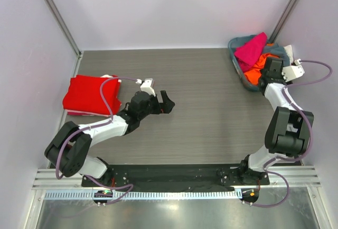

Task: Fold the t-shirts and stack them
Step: Grab the tshirt from the pile

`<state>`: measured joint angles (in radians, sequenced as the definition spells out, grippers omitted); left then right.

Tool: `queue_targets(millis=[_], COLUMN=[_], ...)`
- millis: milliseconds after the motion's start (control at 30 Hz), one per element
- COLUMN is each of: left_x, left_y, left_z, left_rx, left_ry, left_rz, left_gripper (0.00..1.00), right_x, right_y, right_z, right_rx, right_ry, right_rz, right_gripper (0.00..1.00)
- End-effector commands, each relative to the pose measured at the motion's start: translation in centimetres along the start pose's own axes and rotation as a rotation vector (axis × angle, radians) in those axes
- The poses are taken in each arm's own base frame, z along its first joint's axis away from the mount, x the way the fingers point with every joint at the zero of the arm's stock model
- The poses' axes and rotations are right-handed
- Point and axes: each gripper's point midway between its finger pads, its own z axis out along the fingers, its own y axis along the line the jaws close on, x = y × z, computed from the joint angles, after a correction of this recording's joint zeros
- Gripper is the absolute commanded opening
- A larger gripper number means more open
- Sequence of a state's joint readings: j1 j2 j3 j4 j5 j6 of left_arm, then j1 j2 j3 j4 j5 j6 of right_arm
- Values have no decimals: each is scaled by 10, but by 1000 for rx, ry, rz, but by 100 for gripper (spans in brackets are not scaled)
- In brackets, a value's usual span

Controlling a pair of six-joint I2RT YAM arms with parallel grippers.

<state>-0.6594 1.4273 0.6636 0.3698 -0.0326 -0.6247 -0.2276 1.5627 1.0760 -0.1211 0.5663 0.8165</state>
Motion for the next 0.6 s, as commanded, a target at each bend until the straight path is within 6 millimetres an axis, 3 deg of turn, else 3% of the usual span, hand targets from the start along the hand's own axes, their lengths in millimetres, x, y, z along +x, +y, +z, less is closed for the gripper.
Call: queue_targets(millis=[0, 100, 133, 267, 333, 367, 467, 500, 533, 567], left_x=[-21, -21, -21, -24, -23, -23, -21, -22, -21, -20], left_y=[-14, -15, -14, -15, -14, -13, -9, -9, -9, -8], left_z=[-1, -1, -1, -1, -1, 0, 3, 4, 4, 5], left_rx=[40, 43, 40, 37, 34, 26, 1, -1, -1, -4], left_ry=[-61, -59, -61, -65, -63, -65, -52, -51, -48, -44], left_rz=[6, 5, 6, 7, 5, 4, 2, 2, 2, 4], left_gripper=[100, 100, 100, 100, 100, 100, 100, 100, 100, 100], right_x=[-27, -37, -34, -51, -61, -76, -95, -116, -122, -139], right_y=[16, 27, 26, 38, 49, 58, 88, 101, 116, 140], right_z=[14, 23, 28, 18, 5, -10, -47, -73, -92, -127], right_rx=[24, 33, 46, 25, -27, -71, -215, -294, -362, -485], right_ry=[-91, -119, -115, -124, -132, -156, -165, -190, -192, -193], right_rz=[86, 91, 73, 80, 99, 120, 146, 162, 158, 160], right_gripper=[75, 59, 41, 1, 1, 1, 1, 1, 1, 1])
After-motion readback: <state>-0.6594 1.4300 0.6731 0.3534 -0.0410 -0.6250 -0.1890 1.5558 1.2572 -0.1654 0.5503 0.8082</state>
